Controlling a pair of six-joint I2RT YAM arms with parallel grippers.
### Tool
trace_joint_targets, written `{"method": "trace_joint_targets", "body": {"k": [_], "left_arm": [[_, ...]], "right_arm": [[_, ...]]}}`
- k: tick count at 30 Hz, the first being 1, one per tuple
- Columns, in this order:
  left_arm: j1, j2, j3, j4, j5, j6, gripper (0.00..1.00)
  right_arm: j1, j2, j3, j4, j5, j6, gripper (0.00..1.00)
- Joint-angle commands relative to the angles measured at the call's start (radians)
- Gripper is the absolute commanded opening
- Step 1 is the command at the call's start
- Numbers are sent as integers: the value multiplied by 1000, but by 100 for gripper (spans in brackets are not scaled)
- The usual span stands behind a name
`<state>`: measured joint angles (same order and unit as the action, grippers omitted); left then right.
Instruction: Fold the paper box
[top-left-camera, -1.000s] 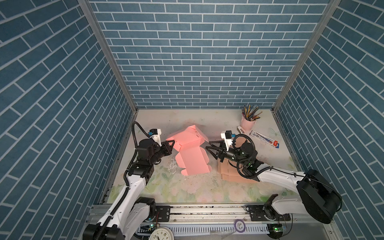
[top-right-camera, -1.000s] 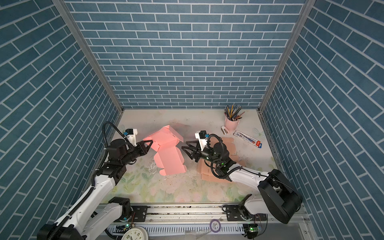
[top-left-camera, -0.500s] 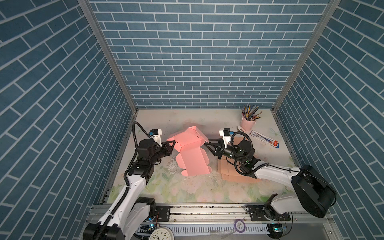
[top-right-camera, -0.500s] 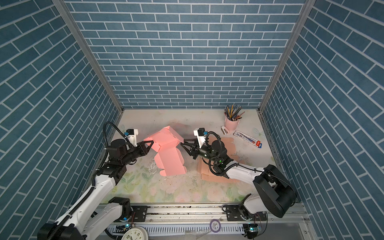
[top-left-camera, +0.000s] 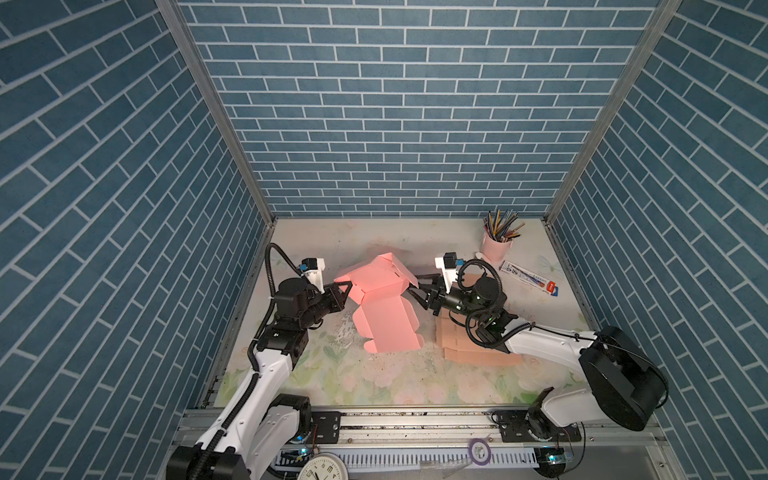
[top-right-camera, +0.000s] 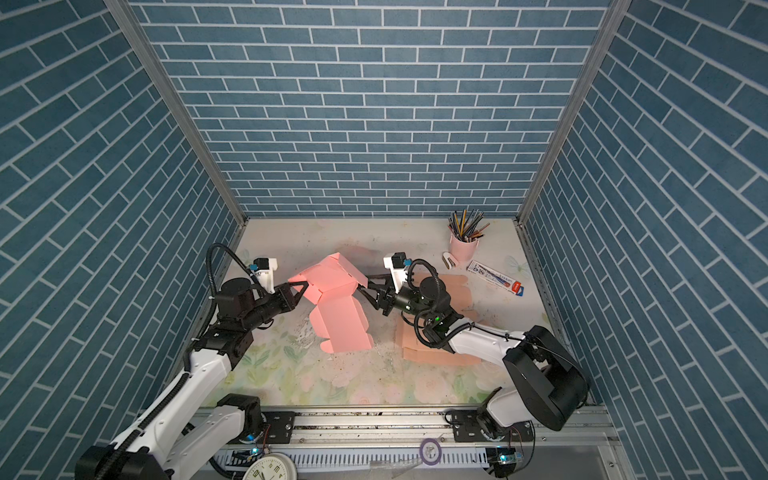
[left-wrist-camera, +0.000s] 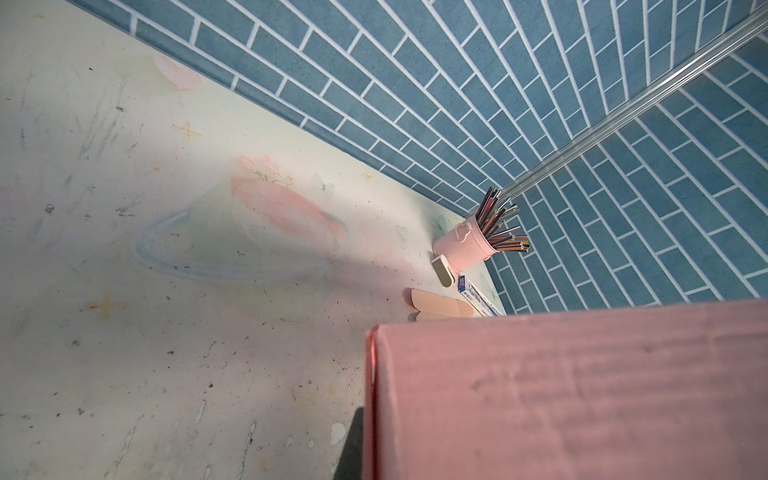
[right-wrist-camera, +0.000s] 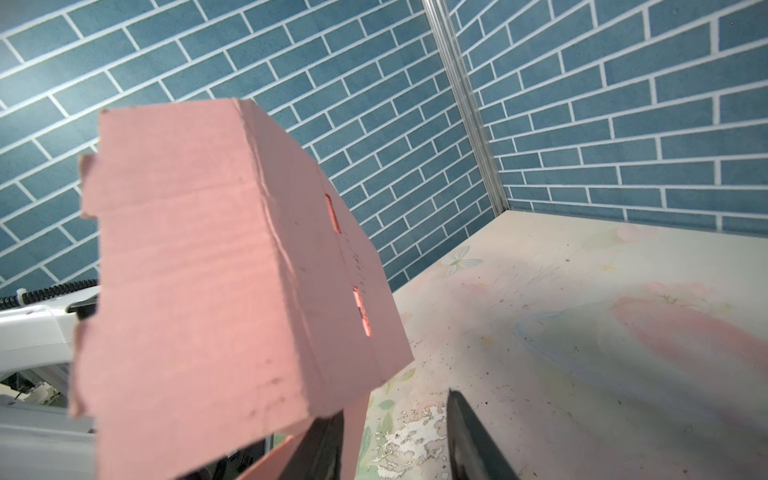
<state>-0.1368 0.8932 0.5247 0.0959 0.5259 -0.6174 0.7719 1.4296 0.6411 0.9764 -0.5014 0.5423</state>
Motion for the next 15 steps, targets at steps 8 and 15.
{"method": "trace_joint_targets", "body": {"k": [8, 15], "left_arm": [[6, -6, -20, 37, 11, -5, 0], [6, -2, -22, 37, 3, -5, 0]], "right_arm": [[18, 41, 39, 57, 11, 38, 45], [19, 46, 40, 13, 35, 39, 44]]}}
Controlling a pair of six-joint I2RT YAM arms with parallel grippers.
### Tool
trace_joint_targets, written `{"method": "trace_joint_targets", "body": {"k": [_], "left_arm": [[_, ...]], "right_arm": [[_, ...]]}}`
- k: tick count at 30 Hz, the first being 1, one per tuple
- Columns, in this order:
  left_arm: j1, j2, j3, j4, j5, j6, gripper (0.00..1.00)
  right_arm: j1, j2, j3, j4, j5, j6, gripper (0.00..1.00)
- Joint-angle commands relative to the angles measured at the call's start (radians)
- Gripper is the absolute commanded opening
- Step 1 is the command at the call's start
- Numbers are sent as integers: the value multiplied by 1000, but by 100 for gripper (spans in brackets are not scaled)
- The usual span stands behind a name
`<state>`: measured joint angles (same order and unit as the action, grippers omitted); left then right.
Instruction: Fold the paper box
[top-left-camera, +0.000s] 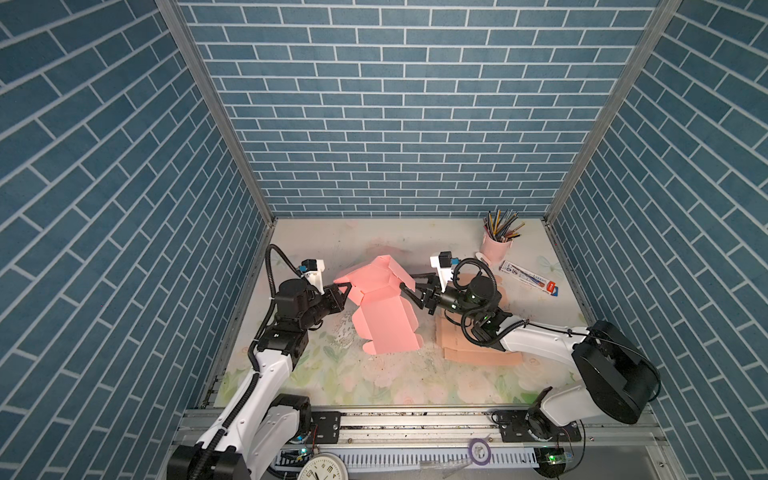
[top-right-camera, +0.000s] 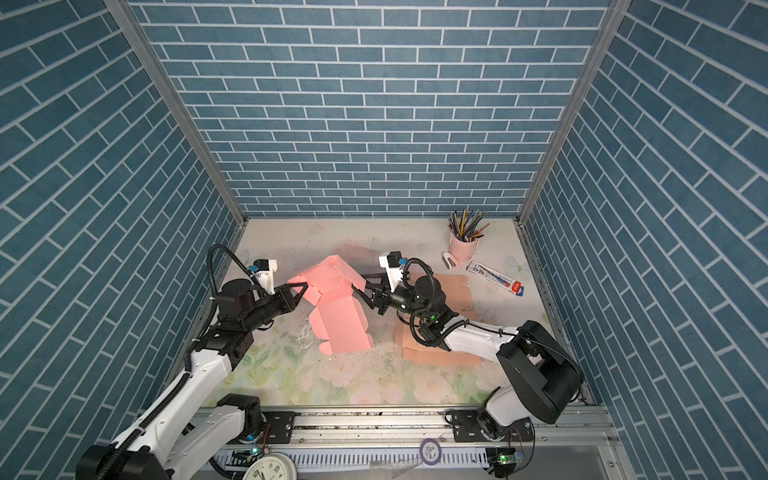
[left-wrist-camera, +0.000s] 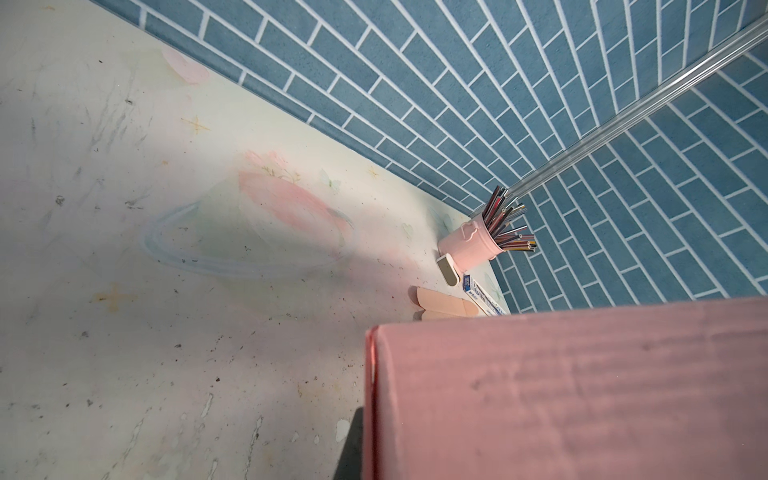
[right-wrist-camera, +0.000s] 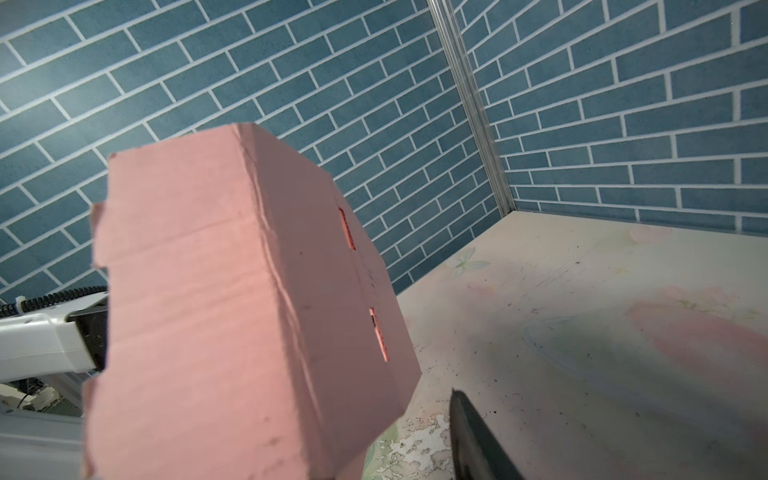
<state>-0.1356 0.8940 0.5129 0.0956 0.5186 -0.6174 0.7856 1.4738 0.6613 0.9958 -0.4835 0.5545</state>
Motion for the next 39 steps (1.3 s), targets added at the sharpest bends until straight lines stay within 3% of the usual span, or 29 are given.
{"method": "trace_joint_targets", "body": {"k": [1, 15, 23, 30, 39], "left_arm": [[5, -1, -11, 36, 7, -5, 0], [77, 37, -29, 33, 15, 26, 0], [86, 49, -35, 27, 23, 61, 0], [71, 101, -15, 23, 73, 94, 0], [10, 136, -7, 11, 45, 104, 0]], "right_arm": [[6, -7, 19, -20, 19, 19, 44], [-13, -234, -77, -347, 42, -130, 46], [-93, -379, -82, -486, 36, -163, 46], [-102, -316, 58, -566, -44, -235, 43], [-102, -214, 137, -572, -141, -252, 42]]}}
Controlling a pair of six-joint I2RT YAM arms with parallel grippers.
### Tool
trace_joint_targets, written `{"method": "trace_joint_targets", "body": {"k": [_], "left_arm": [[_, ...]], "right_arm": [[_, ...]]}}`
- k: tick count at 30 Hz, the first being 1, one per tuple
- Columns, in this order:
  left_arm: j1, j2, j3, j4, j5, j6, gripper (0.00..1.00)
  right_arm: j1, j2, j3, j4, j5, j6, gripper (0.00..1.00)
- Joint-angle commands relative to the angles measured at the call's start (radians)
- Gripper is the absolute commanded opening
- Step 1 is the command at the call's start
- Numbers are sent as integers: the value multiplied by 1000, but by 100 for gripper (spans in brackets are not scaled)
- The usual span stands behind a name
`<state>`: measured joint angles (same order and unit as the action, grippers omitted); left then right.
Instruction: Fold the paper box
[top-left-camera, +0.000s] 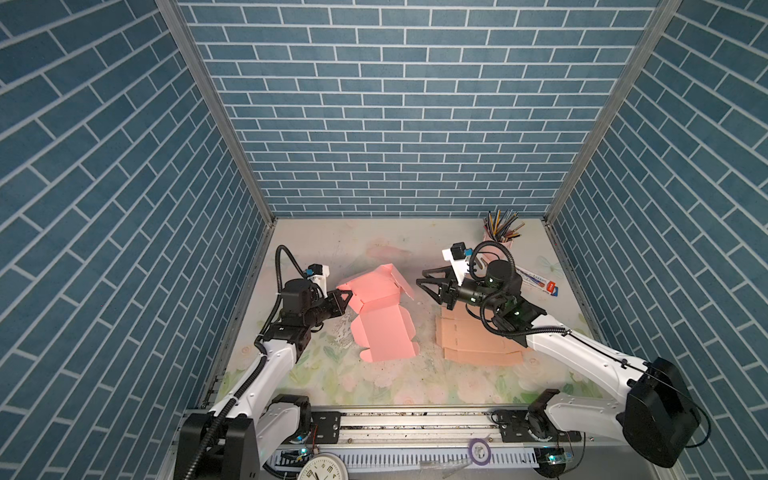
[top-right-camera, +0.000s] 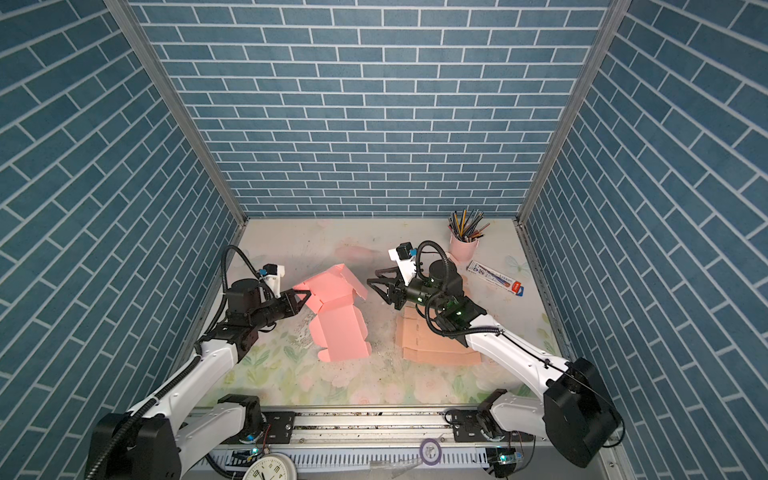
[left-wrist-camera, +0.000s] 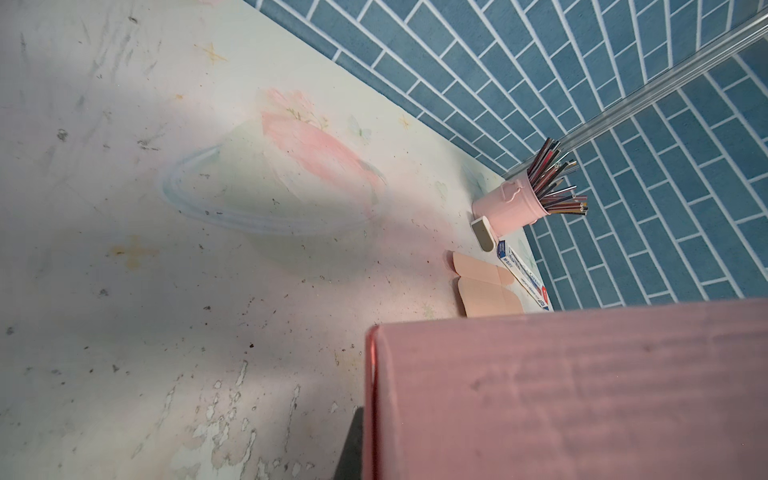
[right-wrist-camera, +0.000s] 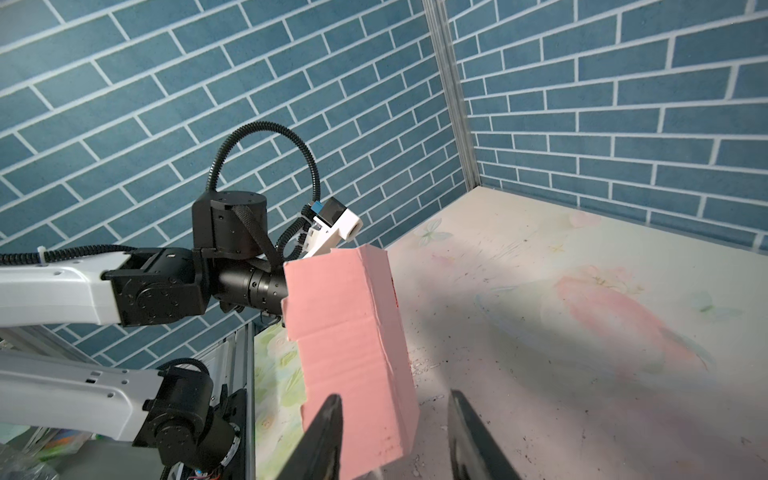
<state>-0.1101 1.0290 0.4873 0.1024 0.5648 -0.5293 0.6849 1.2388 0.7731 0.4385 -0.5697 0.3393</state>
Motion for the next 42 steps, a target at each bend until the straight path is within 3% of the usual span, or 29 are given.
{"method": "trace_joint_targets", "body": {"k": [1, 11, 27, 31, 35, 42], "left_arm": [[-22, 4, 23, 0, -8, 18, 0], [-66, 34, 39, 0, -40, 22, 0], [-90, 75, 18, 31, -62, 18, 0], [-91, 79, 11, 36, -70, 14, 0], [-92, 85, 2, 34, -91, -3, 0], [-109, 79, -38, 83, -141, -92, 0]], "right_arm": [[-2, 34, 30, -15, -61, -37, 42], [5, 107, 60, 15, -123, -20, 38], [58, 176, 107, -43, -126, -67, 21], [78, 192, 132, -95, -55, -94, 20], [119, 214, 188, -198, 114, -129, 30], [208, 258, 250, -284, 390, -149, 37]]}}
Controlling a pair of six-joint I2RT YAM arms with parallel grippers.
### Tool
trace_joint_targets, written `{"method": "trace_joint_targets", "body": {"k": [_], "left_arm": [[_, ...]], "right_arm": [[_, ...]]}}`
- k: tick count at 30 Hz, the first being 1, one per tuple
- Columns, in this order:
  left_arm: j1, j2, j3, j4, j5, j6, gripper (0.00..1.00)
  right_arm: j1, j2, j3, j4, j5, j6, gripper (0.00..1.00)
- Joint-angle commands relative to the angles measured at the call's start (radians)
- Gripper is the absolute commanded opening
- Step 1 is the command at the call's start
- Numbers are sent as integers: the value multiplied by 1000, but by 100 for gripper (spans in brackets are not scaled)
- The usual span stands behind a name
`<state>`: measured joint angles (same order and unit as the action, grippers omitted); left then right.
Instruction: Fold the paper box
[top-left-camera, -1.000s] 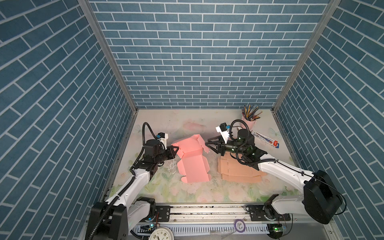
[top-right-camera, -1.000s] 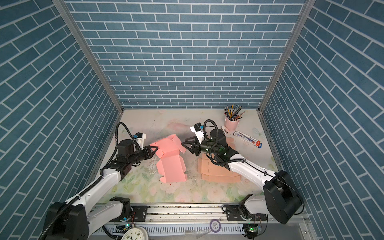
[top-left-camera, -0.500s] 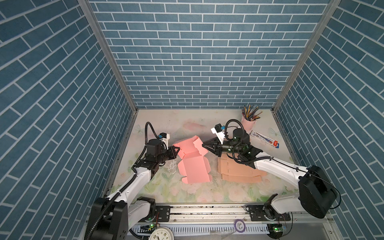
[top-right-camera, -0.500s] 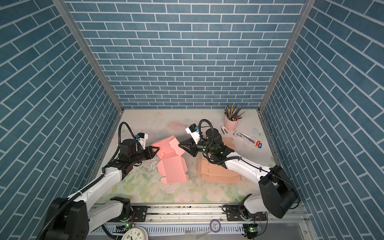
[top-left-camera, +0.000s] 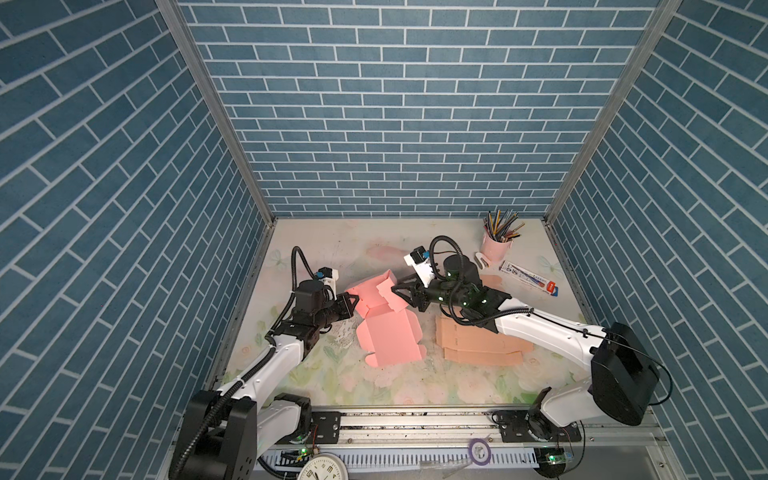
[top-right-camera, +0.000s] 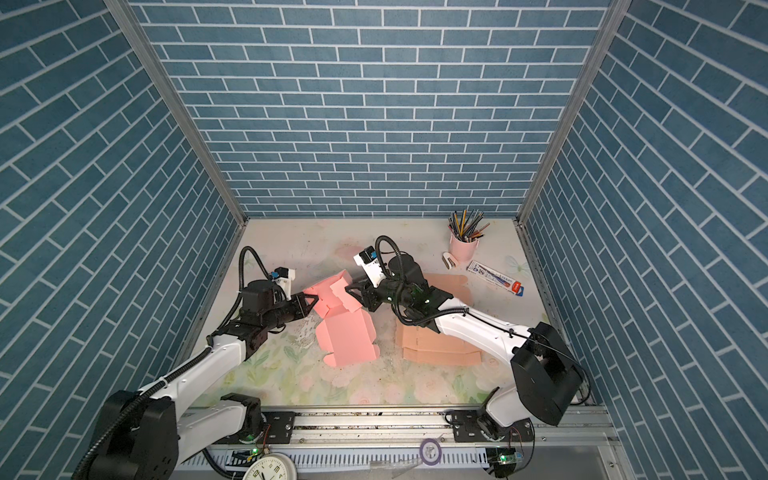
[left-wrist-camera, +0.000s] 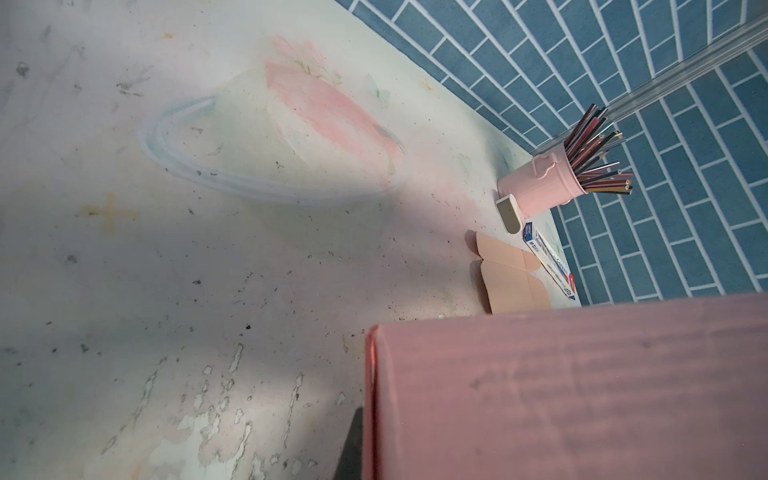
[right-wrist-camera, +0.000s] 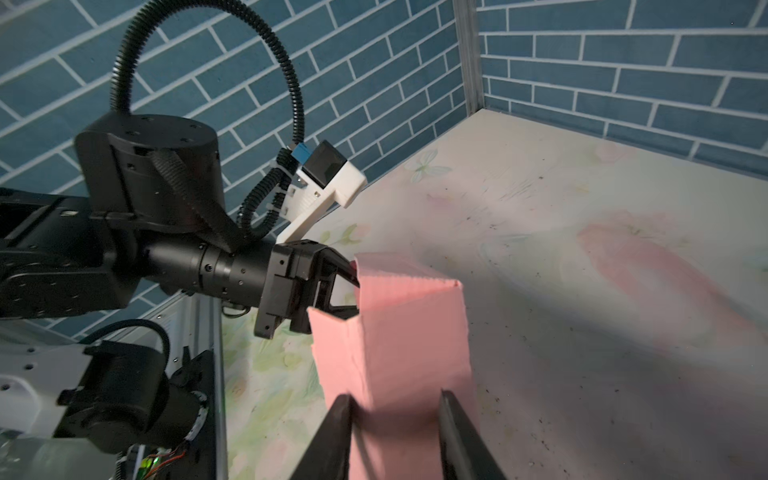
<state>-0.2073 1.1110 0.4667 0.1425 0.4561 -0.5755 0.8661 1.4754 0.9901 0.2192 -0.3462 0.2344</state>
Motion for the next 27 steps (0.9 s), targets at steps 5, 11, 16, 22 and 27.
{"method": "trace_joint_targets", "body": {"k": [5, 11, 16, 22, 27], "left_arm": [[-24, -28, -42, 47, -77, -88, 0], [-38, -45, -74, 63, -115, -129, 0], [-48, -36, -73, 55, -132, -132, 0], [-56, -21, -76, 64, -151, -154, 0], [-71, -14, -71, 68, -158, -162, 0]], "right_arm": [[79, 77, 117, -176, 356, -77, 38], [117, 120, 183, -259, 516, -89, 38], [162, 174, 248, -317, 635, -128, 35], [212, 281, 375, -437, 797, -163, 24], [234, 328, 418, -476, 876, -195, 18]]}}
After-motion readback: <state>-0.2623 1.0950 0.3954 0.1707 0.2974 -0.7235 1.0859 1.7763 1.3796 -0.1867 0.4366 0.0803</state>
